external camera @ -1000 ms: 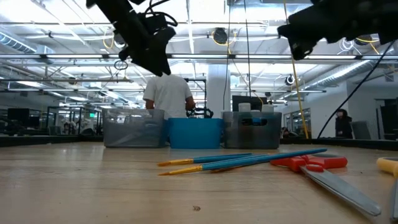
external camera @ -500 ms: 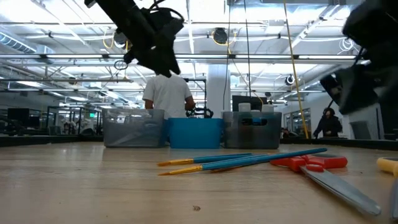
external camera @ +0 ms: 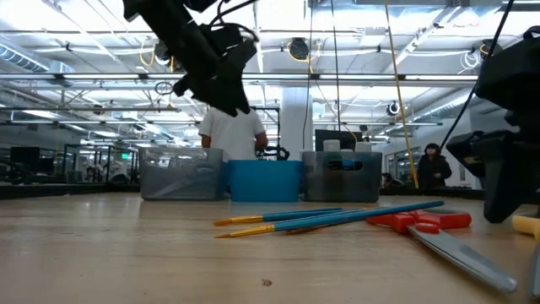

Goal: Pick & Place Paint Supplies
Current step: Put the yellow scissors into the left gray bin

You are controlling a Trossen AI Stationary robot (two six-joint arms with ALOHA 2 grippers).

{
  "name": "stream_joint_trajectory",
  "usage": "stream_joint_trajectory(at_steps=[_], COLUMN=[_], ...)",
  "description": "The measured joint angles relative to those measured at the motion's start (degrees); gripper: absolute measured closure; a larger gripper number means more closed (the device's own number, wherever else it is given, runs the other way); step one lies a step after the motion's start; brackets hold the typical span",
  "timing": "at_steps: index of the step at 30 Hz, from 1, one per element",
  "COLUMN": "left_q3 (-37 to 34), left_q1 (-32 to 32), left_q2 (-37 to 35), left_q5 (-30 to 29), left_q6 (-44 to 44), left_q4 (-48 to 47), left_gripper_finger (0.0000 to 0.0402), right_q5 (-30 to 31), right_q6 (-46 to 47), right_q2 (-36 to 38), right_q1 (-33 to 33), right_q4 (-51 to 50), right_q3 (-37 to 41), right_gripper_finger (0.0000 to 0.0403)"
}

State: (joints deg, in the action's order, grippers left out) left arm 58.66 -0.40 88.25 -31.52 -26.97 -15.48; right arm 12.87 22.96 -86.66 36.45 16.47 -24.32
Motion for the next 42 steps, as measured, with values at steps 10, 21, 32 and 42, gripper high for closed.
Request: stream_joint_trajectory(at_steps=[10,21,32,42], left_q3=[-0.11,-0.11,-0.11,-0.09], left_q1=[-0.02,0.0,0.0,-0.07], left_q2=[-0.03,-0.03,-0.03,-0.05], left_q5=[0.02,0.04,0.06,0.26], left_q6=[0.06,-0.23,-0.36,-2.48], left_q4=[0.43,0.79,1.11,3.46], left_gripper_finger=[0.0229,0.0229,0.0229,0.0229], right_q5=[0.8,0.54,-3.16,-2.39], right_q6=[0.02,-0.02,-2.99,-14.76], right_q2=[0.33,0.29,9.62,18.39], right_q1=[0.0,0.0,0.07,0.05], right_q4=[-2.82,-2.99,-5.2,-0.08], right_q3=[0.15,0.22,0.63,0.44], right_gripper_finger=[0.0326,0.0393,0.0392,0.0392])
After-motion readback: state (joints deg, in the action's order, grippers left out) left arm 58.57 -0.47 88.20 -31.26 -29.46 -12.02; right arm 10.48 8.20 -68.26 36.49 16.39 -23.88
